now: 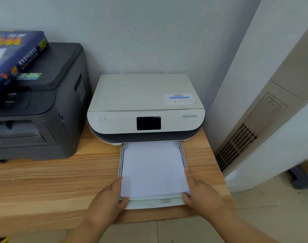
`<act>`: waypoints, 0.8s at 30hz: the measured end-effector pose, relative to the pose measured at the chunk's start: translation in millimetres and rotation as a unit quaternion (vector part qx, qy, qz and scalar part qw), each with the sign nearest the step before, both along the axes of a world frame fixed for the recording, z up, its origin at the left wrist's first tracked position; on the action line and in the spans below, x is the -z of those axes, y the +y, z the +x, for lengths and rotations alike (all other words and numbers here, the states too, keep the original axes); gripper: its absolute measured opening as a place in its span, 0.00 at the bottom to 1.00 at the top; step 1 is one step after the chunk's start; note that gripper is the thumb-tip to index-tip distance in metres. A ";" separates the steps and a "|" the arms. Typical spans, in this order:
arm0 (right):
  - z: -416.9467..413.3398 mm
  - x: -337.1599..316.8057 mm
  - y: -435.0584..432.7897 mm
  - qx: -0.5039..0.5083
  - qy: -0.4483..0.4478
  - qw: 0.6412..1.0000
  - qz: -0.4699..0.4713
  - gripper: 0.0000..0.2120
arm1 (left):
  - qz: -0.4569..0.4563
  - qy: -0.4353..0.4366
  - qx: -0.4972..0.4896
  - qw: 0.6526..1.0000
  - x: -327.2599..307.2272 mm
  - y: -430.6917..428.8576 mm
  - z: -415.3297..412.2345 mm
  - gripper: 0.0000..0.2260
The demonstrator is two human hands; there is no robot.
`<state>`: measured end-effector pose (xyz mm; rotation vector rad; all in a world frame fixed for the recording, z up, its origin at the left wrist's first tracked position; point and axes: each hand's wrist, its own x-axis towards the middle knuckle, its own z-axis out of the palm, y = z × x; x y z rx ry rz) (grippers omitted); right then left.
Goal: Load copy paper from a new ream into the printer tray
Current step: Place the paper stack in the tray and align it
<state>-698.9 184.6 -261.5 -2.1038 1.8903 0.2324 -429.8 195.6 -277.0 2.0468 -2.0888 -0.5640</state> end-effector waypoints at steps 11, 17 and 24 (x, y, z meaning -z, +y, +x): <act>-0.5 -0.9 0.4 -0.007 0.001 1.000 -0.007 0.35 | 0.001 -0.009 0.004 1.000 -0.9 -1.9 -0.3 0.30; -0.6 -0.3 0.1 -0.001 0.002 1.000 0.000 0.35 | 0.000 -0.011 0.002 1.000 1.3 -2.5 0.6 0.30; -3.8 5.4 -2.6 0.007 -0.001 1.000 -0.012 0.37 | -0.007 -0.004 0.000 1.000 1.2 -3.5 1.9 0.30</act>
